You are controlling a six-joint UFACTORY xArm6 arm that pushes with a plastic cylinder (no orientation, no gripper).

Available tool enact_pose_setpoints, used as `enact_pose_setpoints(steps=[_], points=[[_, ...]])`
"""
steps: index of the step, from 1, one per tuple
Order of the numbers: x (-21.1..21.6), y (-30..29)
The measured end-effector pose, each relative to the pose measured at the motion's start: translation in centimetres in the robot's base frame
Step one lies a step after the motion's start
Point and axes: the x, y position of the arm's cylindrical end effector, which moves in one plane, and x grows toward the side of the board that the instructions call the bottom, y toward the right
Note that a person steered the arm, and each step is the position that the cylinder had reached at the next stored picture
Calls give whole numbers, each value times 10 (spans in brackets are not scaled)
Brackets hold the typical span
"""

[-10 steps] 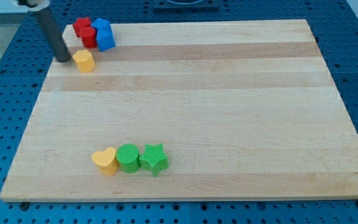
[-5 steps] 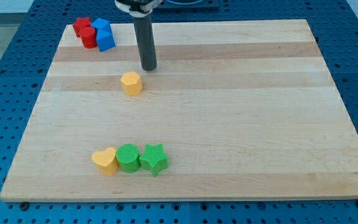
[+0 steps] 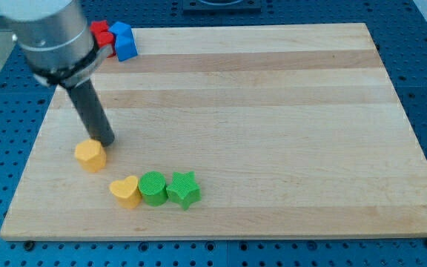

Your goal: Push the yellow hexagon to the left of the yellow heart

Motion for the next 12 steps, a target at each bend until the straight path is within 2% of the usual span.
enact_pose_setpoints(steps=[2,4,5,7,9,11,12], points=[[-35,-7],[38,-18],[45,-19],[42,-78],[67,-48],[90,-54],[90,-33]])
